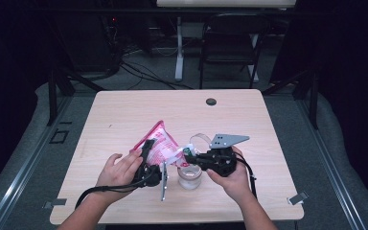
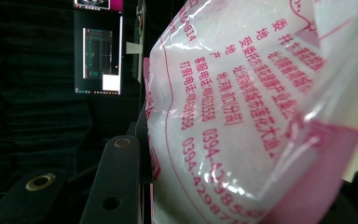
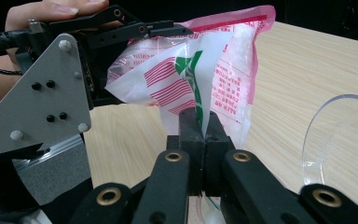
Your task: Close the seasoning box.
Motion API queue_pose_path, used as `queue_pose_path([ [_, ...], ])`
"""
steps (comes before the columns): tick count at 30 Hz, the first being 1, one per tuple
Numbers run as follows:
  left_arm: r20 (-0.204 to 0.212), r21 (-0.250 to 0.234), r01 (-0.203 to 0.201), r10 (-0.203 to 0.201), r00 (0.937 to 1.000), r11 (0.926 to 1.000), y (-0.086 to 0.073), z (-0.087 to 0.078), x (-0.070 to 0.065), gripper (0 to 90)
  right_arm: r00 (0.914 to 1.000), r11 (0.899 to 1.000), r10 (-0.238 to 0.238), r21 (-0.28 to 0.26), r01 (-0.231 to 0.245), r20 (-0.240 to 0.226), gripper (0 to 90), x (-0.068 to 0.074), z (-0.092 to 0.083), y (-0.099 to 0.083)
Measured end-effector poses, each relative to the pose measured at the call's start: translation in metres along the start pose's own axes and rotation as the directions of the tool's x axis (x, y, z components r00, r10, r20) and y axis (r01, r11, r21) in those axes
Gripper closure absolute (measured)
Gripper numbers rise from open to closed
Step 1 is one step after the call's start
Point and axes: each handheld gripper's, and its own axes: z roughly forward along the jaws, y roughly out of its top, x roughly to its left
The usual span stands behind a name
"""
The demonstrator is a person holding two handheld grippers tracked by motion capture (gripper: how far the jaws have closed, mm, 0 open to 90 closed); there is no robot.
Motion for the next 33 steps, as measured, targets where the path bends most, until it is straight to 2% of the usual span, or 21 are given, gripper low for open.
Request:
queue_pose_path([
  [24,-0.022,-0.005,-0.058,0.058,0.9981,0.9983,0.0062,-0.0019,0.0049,63.5,1.0000,1.000,0.002,-0.010,-0.002,0.008,90.0,-0.0024,-0.0025,-0.0008],
  [33,-0.027,-0.003,-0.066,0.065,0.9975,0.9978,0.0079,-0.0029,0.0074,63.8,0.9999,1.000,-0.002,-0.003,0.002,0.010,90.0,-0.0039,-0.0031,-0.0018],
])
